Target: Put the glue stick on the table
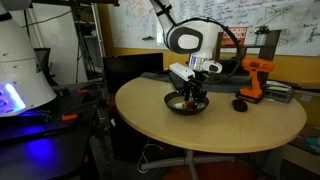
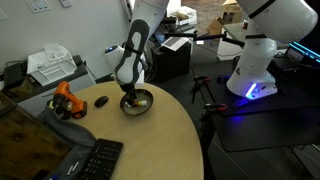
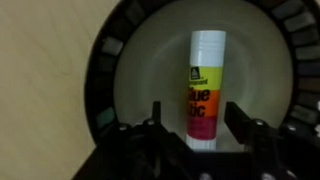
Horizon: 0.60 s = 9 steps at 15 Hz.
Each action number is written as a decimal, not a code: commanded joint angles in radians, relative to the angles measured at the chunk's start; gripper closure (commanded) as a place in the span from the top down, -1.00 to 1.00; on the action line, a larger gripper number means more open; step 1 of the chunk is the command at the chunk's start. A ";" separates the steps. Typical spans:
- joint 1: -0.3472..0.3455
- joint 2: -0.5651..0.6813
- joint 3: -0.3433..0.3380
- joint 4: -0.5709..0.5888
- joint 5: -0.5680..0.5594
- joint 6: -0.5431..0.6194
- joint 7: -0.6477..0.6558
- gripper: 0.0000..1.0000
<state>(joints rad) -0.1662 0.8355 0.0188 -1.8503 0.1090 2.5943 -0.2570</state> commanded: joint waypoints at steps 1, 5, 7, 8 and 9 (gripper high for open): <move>-0.015 0.030 0.007 0.044 -0.030 -0.021 -0.006 -0.20; -0.020 0.030 0.018 0.046 -0.046 -0.025 -0.017 -0.77; -0.032 -0.007 0.039 0.016 -0.041 -0.021 -0.036 -0.83; -0.046 -0.033 0.060 -0.005 -0.034 -0.021 -0.065 -0.83; -0.044 -0.067 0.064 -0.032 -0.030 -0.018 -0.061 -0.83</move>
<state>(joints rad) -0.1792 0.8515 0.0443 -1.8169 0.0790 2.5927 -0.2812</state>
